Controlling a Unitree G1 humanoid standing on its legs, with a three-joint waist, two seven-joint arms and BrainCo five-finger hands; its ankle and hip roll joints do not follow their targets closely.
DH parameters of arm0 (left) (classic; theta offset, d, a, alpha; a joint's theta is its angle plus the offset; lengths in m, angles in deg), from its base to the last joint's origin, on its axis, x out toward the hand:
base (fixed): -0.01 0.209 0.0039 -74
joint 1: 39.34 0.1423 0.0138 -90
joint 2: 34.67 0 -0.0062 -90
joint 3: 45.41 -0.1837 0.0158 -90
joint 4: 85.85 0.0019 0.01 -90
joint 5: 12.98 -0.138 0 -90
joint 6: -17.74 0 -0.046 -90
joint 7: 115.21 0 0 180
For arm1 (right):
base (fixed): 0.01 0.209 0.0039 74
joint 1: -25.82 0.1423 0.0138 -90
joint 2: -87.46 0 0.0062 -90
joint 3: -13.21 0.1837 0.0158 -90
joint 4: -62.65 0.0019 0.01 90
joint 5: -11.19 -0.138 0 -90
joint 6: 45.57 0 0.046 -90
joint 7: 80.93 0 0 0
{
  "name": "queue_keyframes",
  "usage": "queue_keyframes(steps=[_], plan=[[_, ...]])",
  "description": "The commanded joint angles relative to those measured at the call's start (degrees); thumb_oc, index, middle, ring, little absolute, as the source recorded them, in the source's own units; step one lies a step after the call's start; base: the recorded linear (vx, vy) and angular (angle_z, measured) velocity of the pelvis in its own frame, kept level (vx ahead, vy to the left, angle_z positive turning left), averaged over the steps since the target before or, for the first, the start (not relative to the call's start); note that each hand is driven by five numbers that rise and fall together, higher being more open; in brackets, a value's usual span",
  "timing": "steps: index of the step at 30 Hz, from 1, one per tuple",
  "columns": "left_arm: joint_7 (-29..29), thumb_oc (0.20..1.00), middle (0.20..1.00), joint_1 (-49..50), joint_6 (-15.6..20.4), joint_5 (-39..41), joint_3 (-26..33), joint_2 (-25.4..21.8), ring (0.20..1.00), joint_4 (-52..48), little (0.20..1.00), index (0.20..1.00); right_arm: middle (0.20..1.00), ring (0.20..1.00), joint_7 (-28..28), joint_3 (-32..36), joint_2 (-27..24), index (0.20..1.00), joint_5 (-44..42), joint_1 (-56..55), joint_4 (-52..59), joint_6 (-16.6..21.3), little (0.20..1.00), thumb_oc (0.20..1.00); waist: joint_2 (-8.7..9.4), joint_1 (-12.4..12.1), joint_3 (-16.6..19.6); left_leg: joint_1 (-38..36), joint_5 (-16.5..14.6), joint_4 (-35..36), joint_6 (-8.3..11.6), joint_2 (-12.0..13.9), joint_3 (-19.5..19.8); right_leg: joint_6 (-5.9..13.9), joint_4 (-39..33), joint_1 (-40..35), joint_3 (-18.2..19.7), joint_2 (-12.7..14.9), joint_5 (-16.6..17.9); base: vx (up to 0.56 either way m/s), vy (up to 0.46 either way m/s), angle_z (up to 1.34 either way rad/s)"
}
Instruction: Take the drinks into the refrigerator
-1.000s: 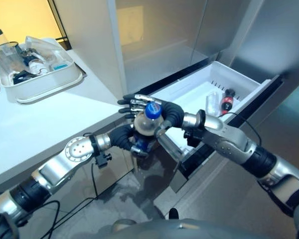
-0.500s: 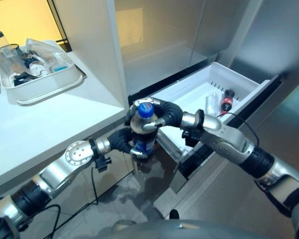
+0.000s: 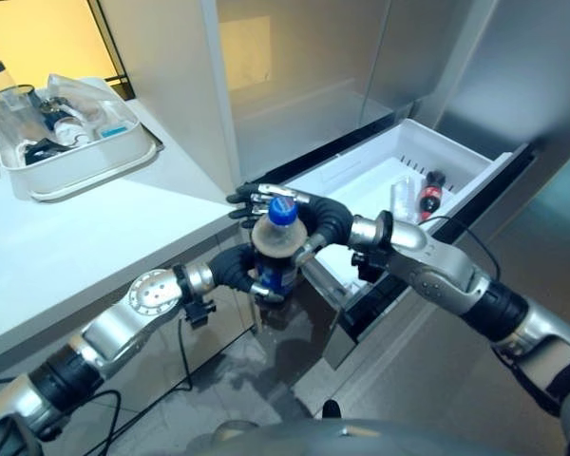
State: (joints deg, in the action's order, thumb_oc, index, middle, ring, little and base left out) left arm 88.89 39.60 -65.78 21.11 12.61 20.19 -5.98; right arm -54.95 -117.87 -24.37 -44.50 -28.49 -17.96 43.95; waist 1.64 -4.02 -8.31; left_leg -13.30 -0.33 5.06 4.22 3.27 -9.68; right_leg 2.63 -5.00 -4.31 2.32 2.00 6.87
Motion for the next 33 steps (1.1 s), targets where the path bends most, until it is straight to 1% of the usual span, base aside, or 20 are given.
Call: queue_keyframes(steps=[1,3,4,5,6,7,8,9,11,12,13,14,15,17,25,27,28,33], plan=[[-3.0,0.200,0.200,-9.3,3.4,0.5,3.9,5.1,0.200,3.1,0.200,0.200,1.000,1.000,3.2,1.3,2.1,1.000,0.2,-0.1,4.8,1.9,1.000,1.000,0.31,-1.0,0.0,0.4,-3.2,-0.1,-2.02,-1.3,6.1,3.39,8.2,-1.0,-5.1,1.2,-6.7,0.00,0.000,0.00],[-3.2,0.200,0.200,-9.7,3.4,0.1,3.6,5.9,0.200,3.7,0.200,0.200,1.000,1.000,3.2,1.4,2.6,1.000,0.4,-0.1,4.5,1.8,1.000,1.000,0.42,-1.0,0.1,0.9,-2.6,-0.1,-2.04,-1.3,6.0,3.32,8.1,-0.5,-5.1,1.3,-6.2,-0.02,-0.005,0.00],[-3.5,0.200,0.200,-10.1,3.3,-0.6,3.4,7.2,0.200,4.5,0.200,0.200,1.000,1.000,3.2,1.6,3.0,1.000,0.7,-0.2,4.3,1.8,1.000,1.000,0.28,-0.9,0.1,0.6,-3.1,-0.1,-2.06,-1.2,6.0,3.41,8.1,-0.9,-5.1,1.2,-6.7,-0.04,-0.006,0.00],[-3.5,0.200,0.200,-10.1,3.4,-0.6,3.4,7.2,0.200,4.6,0.200,0.200,1.000,1.000,3.2,1.6,3.0,1.000,0.7,-0.1,4.4,1.8,1.000,1.000,0.39,-1.0,0.1,1.0,-2.5,-0.1,-2.06,-1.3,6.0,3.33,8.1,-0.5,-5.1,1.3,-6.1,0.00,0.000,0.00],[-3.9,0.200,0.200,-10.4,3.4,-1.4,3.2,8.7,0.200,5.5,0.200,0.200,1.000,1.000,3.0,1.8,3.7,1.000,0.9,-0.4,3.8,1.8,1.000,1.000,0.24,-0.9,0.1,0.7,-3.1,-0.1,-2.10,-1.3,6.0,3.41,8.0,-0.9,-5.1,1.3,-6.6,-0.04,-0.004,0.00],[-3.9,0.200,0.200,-10.5,3.4,-1.4,3.2,8.7,0.200,5.5,0.200,0.200,1.000,1.000,3.0,1.9,3.7,1.000,1.0,-0.4,3.8,1.8,1.000,1.000,0.34,-0.9,0.1,1.0,-2.5,-0.1,-2.10,-1.4,5.9,3.33,8.0,-0.5,-5.1,1.4,-6.1,0.00,0.000,0.00],[-4.0,0.200,0.200,-10.6,3.3,-1.6,3.2,9.2,0.200,5.7,0.200,0.200,1.000,1.000,3.1,2.0,3.9,1.000,1.1,-0.5,3.8,1.7,1.000,1.000,0.23,-0.8,0.1,0.7,-3.1,-0.1,-2.11,-1.3,6.0,3.40,7.9,-0.8,-5.1,1.3,-6.6,-0.04,-0.007,0.00],[-4.1,0.200,0.200,-11.0,3.3,-2.2,3.0,10.1,0.200,6.3,0.200,0.200,1.000,1.000,3.1,2.1,4.2,1.000,1.3,-0.5,3.7,1.6,1.000,1.000,0.36,-0.9,0.1,1.0,-2.5,-0.1,-2.13,-1.4,6.0,3.33,7.9,-0.4,-5.1,1.4,-6.0,0.00,0.000,0.00],[-4.4,0.200,0.200,-11.0,3.3,-2.6,3.2,11.1,0.200,6.8,0.200,0.200,1.000,1.000,3.3,2.2,4.6,1.000,1.8,-0.9,3.6,1.5,1.000,1.000,0.34,-0.8,0.2,1.2,-2.5,-0.1,-2.16,-1.4,6.0,3.32,7.9,-0.4,-5.0,1.4,-6.0,-0.02,-0.005,0.00],[-4.6,0.200,0.200,-11.5,3.3,-3.3,3.1,12.5,0.200,7.4,0.200,0.200,1.000,1.000,3.4,2.3,5.2,1.000,2.6,-1.2,3.0,1.1,1.000,1.000,0.30,-0.7,0.1,1.2,-2.4,-0.1,-2.20,-1.4,6.0,3.29,7.9,-0.3,-5.0,1.4,-5.9,0.00,0.000,0.00],[-4.6,0.200,0.200,-11.5,3.3,-3.3,3.1,12.5,0.200,7.5,0.200,0.200,1.000,1.000,3.4,2.3,5.2,1.000,2.6,-1.2,3.0,1.1,1.000,1.000,0.30,-0.7,0.2,1.2,-2.4,-0.1,-2.20,-1.4,6.0,3.29,7.9,-0.3,-5.0,1.4,-5.9,0.00,0.000,0.00],[-5.0,0.200,0.200,-11.5,3.5,-4.3,3.2,13.7,0.200,8.3,0.200,0.200,1.000,1.000,3.4,2.2,5.7,1.000,3.1,-1.6,2.1,1.0,1.000,1.000,0.27,-0.6,0.1,1.2,-2.4,-0.1,-2.19,-1.4,5.9,3.28,7.9,-0.3,-4.9,1.4,-5.9,0.00,0.000,0.00],[-5.0,0.200,0.200,-11.5,3.5,-4.3,3.2,13.7,0.200,8.3,0.200,0.200,1.000,1.000,3.4,2.2,5.7,1.000,3.1,-1.6,2.1,1.0,1.000,1.000,0.27,-0.6,0.1,1.2,-2.4,-0.1,-2.19,-1.4,5.9,3.28,7.9,-0.3,-4.9,1.4,-5.9,0.00,0.000,0.00],[-5.5,0.200,0.200,-11.3,3.7,-5.8,3.5,15.1,0.200,9.1,0.200,0.200,1.000,1.000,3.6,2.4,6.2,1.000,3.1,-3.0,1.4,0.3,1.000,1.000,0.27,-0.5,0.1,1.2,-2.5,-0.1,-2.23,-1.4,5.9,3.26,7.9,-0.3,-5.0,1.4,-6.0,0.00,0.000,0.00],[-6.2,0.200,0.200,-10.3,3.8,-8.6,3.7,18.2,0.200,11.0,0.200,0.200,1.000,1.000,4.0,4.6,5.0,1.000,3.4,-6.1,1.5,-0.1,1.000,1.000,0.28,-0.1,0.2,1.2,-2.6,-0.1,-2.32,-1.5,6.0,3.30,8.0,-0.2,-5.1,1.4,-6.0,0.00,0.000,0.00],[-6.5,0.200,0.200,-10.3,3.8,-10.1,3.3,20.4,0.200,12.6,0.200,0.200,1.000,1.000,3.9,6.8,4.2,1.000,3.8,-7.8,1.9,0.4,1.000,1.000,0.29,0.2,0.2,1.3,-2.7,-0.1,-2.40,-1.5,6.0,3.37,8.0,-0.2,-5.1,1.5,-5.9,0.00,0.000,0.00],[-6.5,0.200,0.200,-10.3,3.8,-10.2,3.2,20.4,0.200,12.6,0.200,0.200,1.000,1.000,3.9,6.8,4.1,1.000,3.8,-7.8,2.0,0.4,1.000,1.000,0.28,0.2,0.2,1.3,-2.7,-0.1,-2.40,-1.5,6.0,3.37,8.0,-0.2,-5.1,1.5,-5.9,0.00,0.000,0.00],[-7.4,0.200,0.200,-11.0,3.8,-12.1,2.0,23.5,0.200,15.0,0.200,0.200,1.000,1.000,3.5,10.1,2.7,1.000,3.3,-8.6,3.7,1.5,1.000,1.000,0.37,0.6,0.4,1.4,-2.8,-0.1,-2.49,-1.6,5.9,3.45,7.9,-0.1,-5.1,1.6,-5.8,0.00,0.000,0.00]])
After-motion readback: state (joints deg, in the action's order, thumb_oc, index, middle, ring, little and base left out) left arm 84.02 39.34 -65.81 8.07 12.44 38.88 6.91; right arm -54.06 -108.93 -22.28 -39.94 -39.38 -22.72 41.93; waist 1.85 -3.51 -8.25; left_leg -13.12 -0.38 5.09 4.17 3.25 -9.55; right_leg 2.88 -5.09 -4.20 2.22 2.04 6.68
